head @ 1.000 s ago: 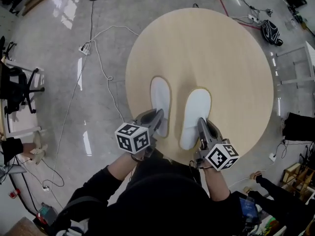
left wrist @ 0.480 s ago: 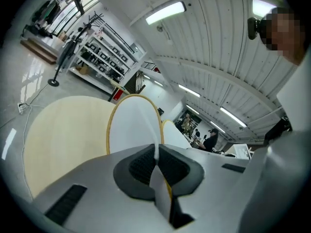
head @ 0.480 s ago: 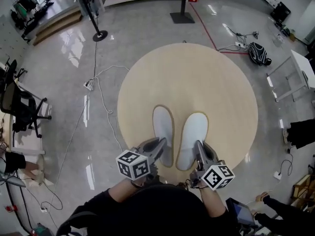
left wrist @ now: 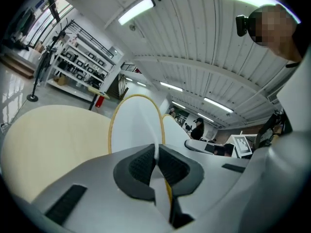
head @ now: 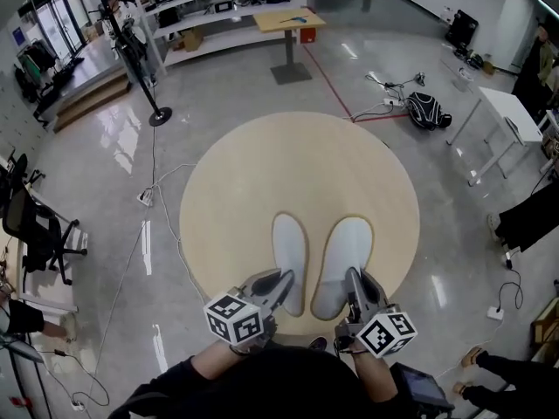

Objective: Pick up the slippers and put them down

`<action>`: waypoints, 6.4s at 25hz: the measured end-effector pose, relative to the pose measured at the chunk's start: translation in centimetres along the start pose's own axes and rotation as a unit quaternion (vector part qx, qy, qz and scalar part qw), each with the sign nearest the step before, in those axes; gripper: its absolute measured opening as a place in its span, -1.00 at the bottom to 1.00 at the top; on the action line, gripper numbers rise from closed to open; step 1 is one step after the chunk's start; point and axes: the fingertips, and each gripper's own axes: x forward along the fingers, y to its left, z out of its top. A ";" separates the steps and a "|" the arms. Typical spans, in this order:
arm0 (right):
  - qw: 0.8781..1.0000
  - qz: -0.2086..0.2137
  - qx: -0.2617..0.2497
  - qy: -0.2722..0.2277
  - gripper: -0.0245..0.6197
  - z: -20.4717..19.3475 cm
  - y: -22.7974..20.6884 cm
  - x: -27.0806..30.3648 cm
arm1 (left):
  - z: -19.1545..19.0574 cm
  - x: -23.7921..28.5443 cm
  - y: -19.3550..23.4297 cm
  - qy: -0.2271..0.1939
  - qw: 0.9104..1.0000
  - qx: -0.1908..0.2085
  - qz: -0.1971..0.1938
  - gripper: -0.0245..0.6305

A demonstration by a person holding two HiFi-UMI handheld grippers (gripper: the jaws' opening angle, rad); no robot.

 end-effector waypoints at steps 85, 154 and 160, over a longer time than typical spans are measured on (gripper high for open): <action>0.983 -0.125 -0.003 0.134 -0.84 9.8 -43.9 0.2 | -14.7 38.0 -0.1 0.129 0.979 -0.118 0.109 -0.83; 0.984 0.086 -0.045 0.148 -0.88 5.2 -17.7 5.0 | -7.4 17.1 -0.8 0.008 0.993 -0.098 0.066 -0.78; 0.980 0.110 -0.089 0.141 -0.87 4.1 -10.5 3.6 | -5.6 9.3 1.0 -0.021 0.990 -0.086 0.110 -0.84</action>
